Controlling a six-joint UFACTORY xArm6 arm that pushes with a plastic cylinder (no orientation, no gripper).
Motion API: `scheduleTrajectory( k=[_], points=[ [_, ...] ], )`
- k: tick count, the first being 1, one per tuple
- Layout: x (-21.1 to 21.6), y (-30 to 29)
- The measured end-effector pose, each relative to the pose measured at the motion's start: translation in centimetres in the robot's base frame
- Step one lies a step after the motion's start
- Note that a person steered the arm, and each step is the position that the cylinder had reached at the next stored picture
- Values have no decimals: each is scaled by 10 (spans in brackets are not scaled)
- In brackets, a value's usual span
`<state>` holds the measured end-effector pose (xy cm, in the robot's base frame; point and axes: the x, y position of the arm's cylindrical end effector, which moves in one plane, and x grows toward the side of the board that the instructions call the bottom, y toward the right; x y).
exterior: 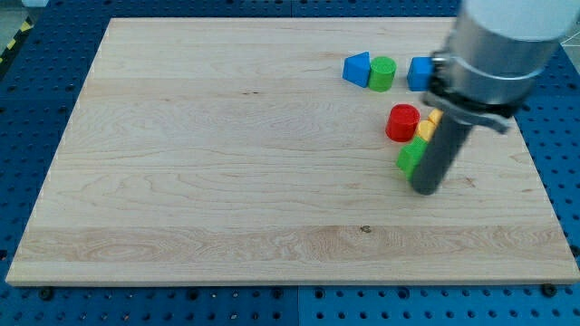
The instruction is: Push the green star towards top center
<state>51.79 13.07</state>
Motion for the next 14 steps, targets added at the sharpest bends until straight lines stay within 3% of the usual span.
scheduleTrajectory(
  k=[1, 2, 3, 4, 5, 6, 9, 10, 11, 12, 14],
  points=[
    [-1, -39],
    [35, -21],
    [61, 72],
    [50, 142],
    [24, 141],
    [0, 118],
    [-62, -72],
    [-87, -107],
    [-80, -128],
    [-61, -120],
    [-64, -33]
  ],
)
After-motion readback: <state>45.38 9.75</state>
